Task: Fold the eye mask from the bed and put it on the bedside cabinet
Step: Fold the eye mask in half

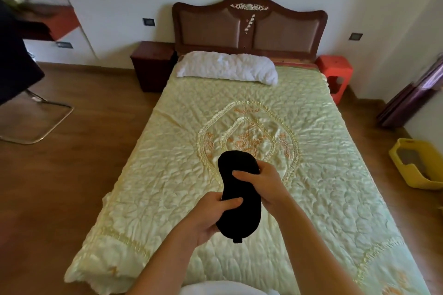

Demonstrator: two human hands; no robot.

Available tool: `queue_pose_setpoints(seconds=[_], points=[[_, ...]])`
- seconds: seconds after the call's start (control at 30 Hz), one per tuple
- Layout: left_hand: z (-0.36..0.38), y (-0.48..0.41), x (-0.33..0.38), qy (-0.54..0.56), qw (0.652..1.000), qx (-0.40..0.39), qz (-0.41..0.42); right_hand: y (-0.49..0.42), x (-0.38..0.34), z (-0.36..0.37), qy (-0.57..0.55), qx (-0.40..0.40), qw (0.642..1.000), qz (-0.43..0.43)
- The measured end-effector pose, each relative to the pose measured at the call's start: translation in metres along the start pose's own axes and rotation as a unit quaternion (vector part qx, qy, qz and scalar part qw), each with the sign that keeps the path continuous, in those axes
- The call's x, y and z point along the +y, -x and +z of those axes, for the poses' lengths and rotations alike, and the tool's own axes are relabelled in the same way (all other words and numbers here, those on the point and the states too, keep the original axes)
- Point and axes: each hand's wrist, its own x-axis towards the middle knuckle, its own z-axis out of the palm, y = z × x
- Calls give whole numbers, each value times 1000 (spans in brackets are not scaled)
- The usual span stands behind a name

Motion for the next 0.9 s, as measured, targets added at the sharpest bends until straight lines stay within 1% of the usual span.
queue_pose_setpoints(seconds=[0.17,0.23,0.3,0.37,0.43,0.5,0.57,0.67,0.77,0.83,0.9], points=[[4,-3,6,41,998,41,14,4,-9,2,81,11,990,-115],[5,-5,9,56,997,57,15,7,-8,1,104,-6,981,-160],[6,-8,13,78,994,69,14,12,-3,-3,154,-25,967,-203],[6,-10,15,104,992,65,13,17,5,-8,232,-20,939,-254],[4,-12,16,133,989,60,-1,20,15,-12,313,-14,894,-321],[2,-14,17,149,988,50,-14,22,23,-14,370,-7,855,-362],[2,-16,17,163,986,32,-19,23,27,-16,404,0,836,-371],[0,-18,18,240,970,-12,-26,26,29,-20,449,0,814,-369],[-3,-17,19,306,950,-60,-32,28,26,-23,472,3,806,-356],[-3,-15,20,296,952,-74,-22,30,26,-22,478,-2,808,-345],[-1,-14,18,276,959,-66,-11,30,27,-23,485,-12,806,-340]])
